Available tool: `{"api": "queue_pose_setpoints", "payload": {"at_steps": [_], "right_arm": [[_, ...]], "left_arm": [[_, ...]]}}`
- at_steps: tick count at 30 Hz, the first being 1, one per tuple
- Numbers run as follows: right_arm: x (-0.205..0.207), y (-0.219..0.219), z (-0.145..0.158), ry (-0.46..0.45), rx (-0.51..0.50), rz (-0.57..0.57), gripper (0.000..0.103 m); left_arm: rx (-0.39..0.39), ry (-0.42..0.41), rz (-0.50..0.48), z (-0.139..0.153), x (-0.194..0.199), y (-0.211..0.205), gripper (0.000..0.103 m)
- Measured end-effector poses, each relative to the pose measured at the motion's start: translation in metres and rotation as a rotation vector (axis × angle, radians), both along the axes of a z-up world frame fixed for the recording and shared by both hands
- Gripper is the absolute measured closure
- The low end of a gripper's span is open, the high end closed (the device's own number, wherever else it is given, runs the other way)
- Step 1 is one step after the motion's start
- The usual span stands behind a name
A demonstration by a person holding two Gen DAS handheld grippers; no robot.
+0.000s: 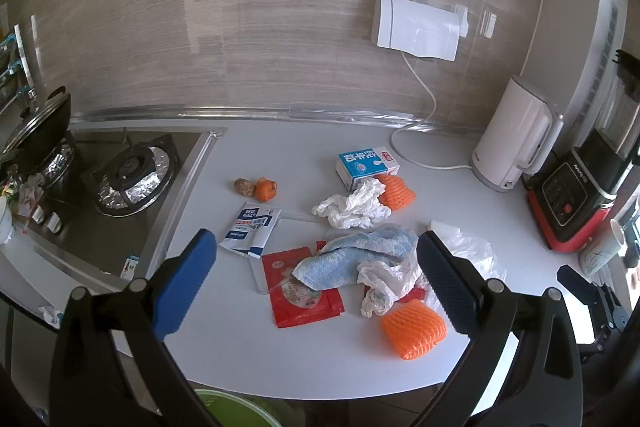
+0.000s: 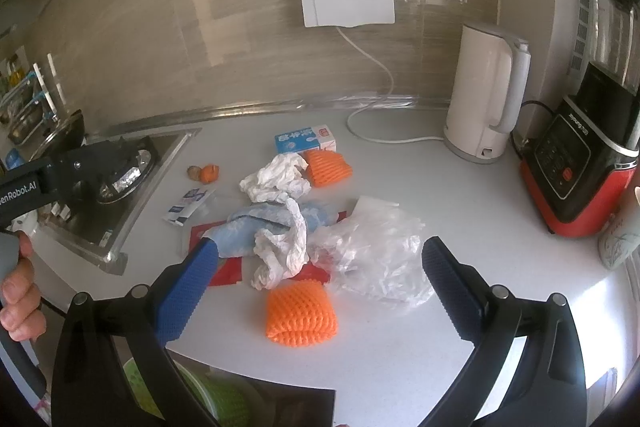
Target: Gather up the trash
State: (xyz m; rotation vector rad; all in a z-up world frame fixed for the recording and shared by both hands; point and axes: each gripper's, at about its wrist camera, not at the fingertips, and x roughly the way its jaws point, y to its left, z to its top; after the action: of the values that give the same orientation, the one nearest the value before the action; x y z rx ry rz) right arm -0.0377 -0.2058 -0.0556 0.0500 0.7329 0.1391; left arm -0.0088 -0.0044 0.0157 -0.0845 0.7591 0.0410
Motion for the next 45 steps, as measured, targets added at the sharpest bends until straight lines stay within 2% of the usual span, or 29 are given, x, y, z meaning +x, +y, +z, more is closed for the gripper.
{"api": "queue_pose_setpoints", "payload": {"at_steps": [3, 45], "right_arm": [[0.000, 0.000, 0.000, 0.001, -0.001, 0.001, 0.002], [0.000, 0.007, 0.001, 0.003, -0.010, 0.010, 0.002]], "left_arm": [[0.003, -0.004, -0.003, -0.008, -0.004, 0.000, 0.007], [-0.015, 0.000, 0.010, -0.005, -0.009, 0.001, 0.007]]}}
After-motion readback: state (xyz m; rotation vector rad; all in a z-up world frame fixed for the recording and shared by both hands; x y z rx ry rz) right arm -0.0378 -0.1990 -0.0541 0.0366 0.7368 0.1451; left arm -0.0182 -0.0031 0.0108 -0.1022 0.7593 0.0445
